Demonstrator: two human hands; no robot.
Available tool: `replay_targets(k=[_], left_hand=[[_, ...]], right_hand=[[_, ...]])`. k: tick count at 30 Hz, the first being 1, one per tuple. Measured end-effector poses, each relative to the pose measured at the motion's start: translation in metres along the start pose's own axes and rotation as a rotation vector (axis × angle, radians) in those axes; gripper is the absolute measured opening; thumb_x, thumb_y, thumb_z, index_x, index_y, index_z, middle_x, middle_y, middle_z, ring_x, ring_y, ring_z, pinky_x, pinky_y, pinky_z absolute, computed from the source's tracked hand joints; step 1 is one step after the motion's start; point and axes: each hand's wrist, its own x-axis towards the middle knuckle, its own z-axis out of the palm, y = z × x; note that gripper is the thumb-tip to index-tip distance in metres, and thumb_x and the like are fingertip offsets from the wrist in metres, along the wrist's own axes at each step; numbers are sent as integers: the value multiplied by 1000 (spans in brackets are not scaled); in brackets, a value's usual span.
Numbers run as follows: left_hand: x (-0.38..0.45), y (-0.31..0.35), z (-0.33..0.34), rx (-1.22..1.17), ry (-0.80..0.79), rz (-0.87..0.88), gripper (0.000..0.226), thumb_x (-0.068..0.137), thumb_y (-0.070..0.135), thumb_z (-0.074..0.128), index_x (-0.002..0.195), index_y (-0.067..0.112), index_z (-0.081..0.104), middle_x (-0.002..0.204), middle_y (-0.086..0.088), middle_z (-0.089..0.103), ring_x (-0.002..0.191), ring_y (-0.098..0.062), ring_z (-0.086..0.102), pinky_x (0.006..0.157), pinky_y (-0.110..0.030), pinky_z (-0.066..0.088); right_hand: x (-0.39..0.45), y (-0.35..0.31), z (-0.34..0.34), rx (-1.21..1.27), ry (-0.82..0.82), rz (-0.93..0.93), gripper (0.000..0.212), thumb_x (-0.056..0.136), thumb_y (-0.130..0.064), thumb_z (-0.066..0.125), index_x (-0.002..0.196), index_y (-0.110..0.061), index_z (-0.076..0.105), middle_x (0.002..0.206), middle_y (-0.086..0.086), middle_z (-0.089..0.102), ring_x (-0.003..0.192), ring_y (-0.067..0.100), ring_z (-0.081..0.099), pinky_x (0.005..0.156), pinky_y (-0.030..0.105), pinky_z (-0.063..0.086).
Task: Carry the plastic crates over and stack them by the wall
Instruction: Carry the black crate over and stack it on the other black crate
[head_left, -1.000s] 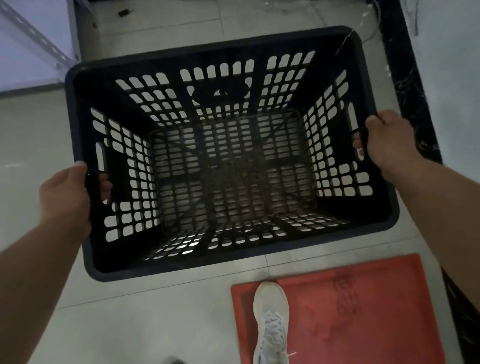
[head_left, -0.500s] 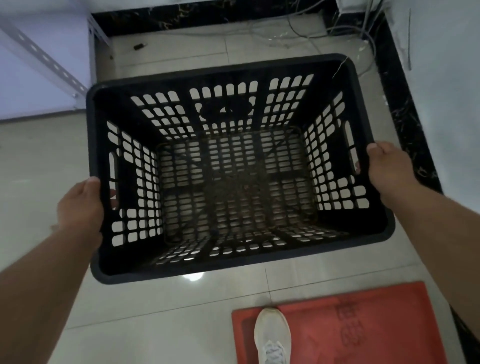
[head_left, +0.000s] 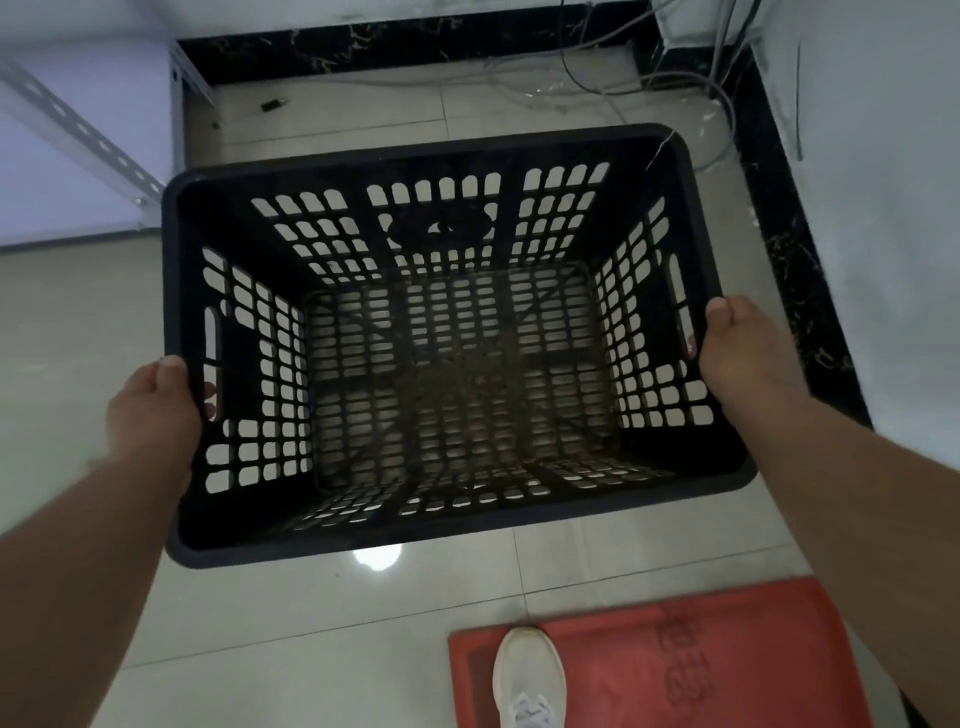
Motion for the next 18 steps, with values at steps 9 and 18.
replay_targets(k=[9,18], left_hand=[[-35,1,-7,311,34,202,38,95,29,39,123,5,47,125,-24,54,116,-44,48,96,-52,40],[-108,11,-33,-53,-278,145,39,93,29,51,129,15,55,120,-4,62,107,-19,58,101,-39,45]], right_hand=[[-35,-12,-4,-200,119,-80,43,100,-31,36,130,-3,48,128,23,50,115,38,50,90,43,43],[-137,-10,2,62,61,-9,42,98,-35,37,117,-6,60,118,18,57,105,32,57,94,42,46]])
